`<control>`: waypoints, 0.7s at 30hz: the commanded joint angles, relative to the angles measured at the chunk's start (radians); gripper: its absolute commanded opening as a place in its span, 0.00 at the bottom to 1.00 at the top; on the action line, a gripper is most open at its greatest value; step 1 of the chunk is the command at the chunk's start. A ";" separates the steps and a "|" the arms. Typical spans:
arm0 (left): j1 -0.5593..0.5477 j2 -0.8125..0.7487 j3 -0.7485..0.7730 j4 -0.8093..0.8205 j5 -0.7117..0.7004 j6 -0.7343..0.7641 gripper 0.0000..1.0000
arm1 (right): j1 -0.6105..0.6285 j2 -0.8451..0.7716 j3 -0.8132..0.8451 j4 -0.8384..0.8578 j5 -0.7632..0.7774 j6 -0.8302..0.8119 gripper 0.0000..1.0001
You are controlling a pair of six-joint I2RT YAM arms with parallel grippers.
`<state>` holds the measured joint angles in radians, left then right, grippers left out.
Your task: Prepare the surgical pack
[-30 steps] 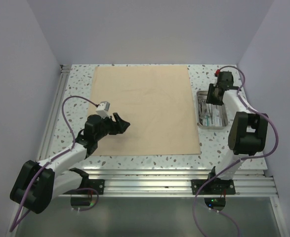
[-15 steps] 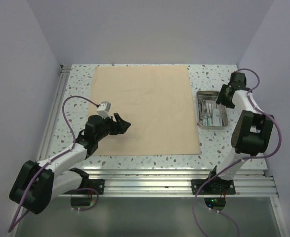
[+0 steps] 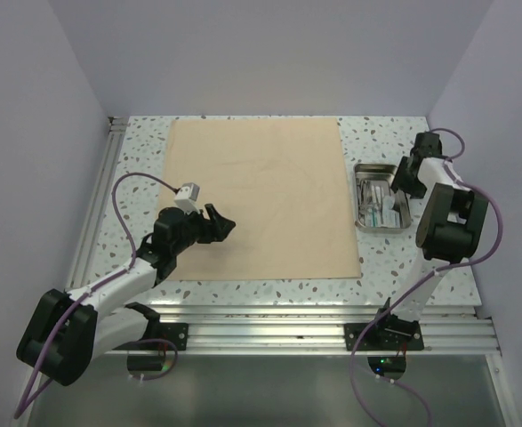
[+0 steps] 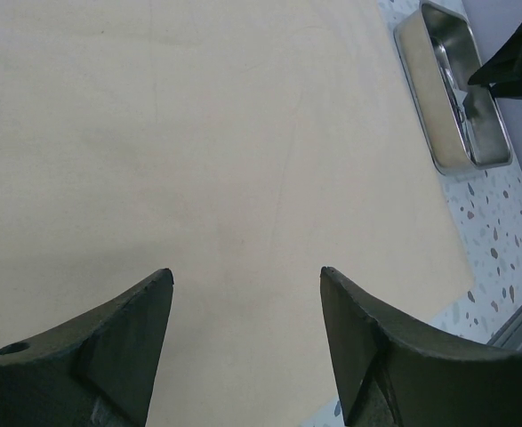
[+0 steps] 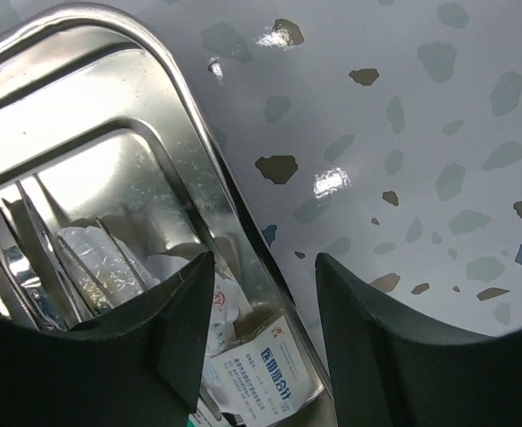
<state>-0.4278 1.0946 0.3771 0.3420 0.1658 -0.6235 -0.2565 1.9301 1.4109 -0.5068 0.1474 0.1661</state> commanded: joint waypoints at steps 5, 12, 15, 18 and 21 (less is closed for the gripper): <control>-0.006 -0.012 -0.017 0.042 -0.012 0.025 0.71 | -0.004 0.079 0.048 -0.021 0.017 -0.001 0.51; -0.008 -0.006 -0.015 0.046 -0.008 0.024 0.71 | -0.018 0.075 0.022 0.016 0.003 0.023 0.33; -0.008 -0.004 -0.015 0.046 -0.011 0.024 0.71 | -0.024 0.082 0.026 0.014 -0.017 0.027 0.28; -0.008 -0.002 -0.015 0.046 -0.012 0.025 0.71 | -0.027 0.084 0.022 0.017 -0.025 0.032 0.16; -0.009 0.001 -0.015 0.046 -0.012 0.025 0.71 | -0.035 0.069 -0.012 0.042 -0.049 0.050 0.01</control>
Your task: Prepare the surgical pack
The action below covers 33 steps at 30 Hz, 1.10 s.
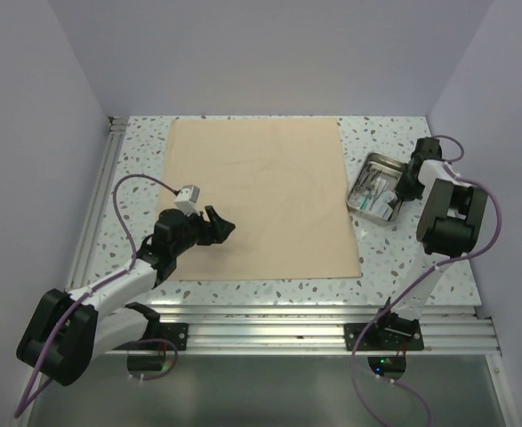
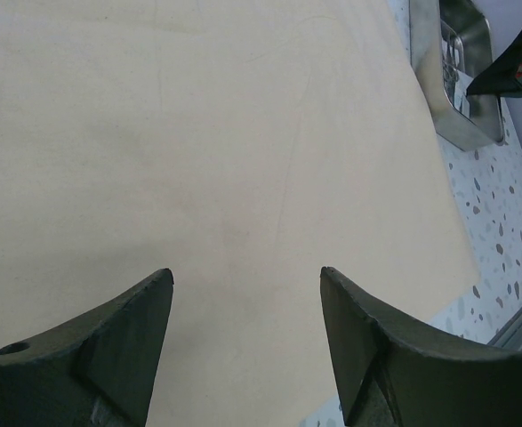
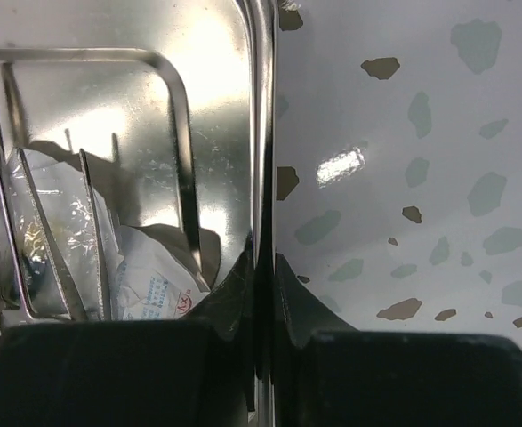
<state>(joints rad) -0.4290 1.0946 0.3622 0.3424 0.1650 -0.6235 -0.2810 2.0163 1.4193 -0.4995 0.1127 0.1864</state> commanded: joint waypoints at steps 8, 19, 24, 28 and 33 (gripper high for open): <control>-0.011 0.005 0.001 0.047 -0.015 0.030 0.71 | -0.023 -0.109 -0.105 0.084 -0.077 0.077 0.00; -0.017 0.022 0.004 0.047 -0.021 0.031 0.71 | -0.050 -0.324 -0.255 0.114 -0.242 0.180 0.00; -0.019 0.016 0.004 0.044 -0.028 0.034 0.71 | -0.049 -0.428 -0.278 0.090 -0.260 0.226 0.00; -0.019 0.017 0.006 0.044 -0.028 0.034 0.71 | -0.049 -0.471 -0.295 0.055 -0.315 0.269 0.00; -0.020 0.004 0.007 0.035 -0.035 0.036 0.71 | 0.015 -0.533 -0.324 0.024 -0.237 0.347 0.00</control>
<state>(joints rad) -0.4412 1.1133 0.3622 0.3424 0.1497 -0.6163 -0.3111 1.5539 1.0931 -0.4690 -0.1139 0.4377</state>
